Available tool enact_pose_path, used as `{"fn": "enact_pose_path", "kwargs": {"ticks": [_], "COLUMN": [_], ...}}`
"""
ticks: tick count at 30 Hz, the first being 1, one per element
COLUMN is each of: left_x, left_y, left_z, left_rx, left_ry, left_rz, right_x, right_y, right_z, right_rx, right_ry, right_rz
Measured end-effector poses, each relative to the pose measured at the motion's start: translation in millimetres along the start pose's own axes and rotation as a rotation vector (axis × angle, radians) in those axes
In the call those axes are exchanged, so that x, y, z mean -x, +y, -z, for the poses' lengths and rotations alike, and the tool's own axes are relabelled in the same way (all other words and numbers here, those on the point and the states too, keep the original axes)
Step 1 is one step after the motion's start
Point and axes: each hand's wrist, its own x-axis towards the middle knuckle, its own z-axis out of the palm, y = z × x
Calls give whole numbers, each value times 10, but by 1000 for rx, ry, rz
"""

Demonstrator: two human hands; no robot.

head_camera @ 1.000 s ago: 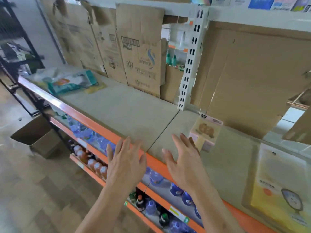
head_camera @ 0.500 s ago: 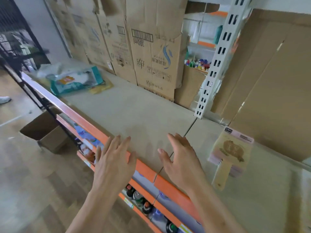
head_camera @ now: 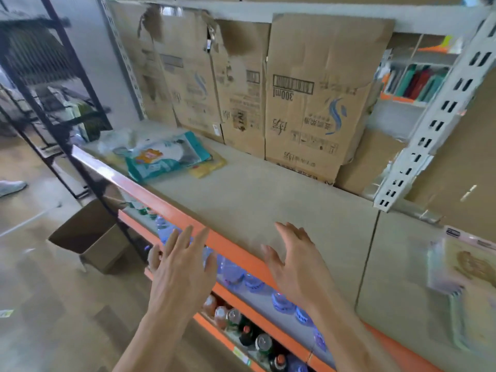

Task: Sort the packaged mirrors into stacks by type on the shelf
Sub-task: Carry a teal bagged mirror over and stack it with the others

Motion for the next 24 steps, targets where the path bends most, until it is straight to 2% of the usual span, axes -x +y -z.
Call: {"fn": "enact_pose_path", "kwargs": {"ticks": [9, 24], "left_x": [-250, -824], "left_y": [-704, -1155], "left_z": [129, 66], "left_rx": [-12, 38], "left_ry": [-54, -91], "left_rz": [-50, -77], "right_x": [-71, -501], "right_y": [-437, -765], "right_z": [-384, -644], "right_rx": [-5, -30], "right_ry": [50, 129], "right_rz": [-66, -76]}}
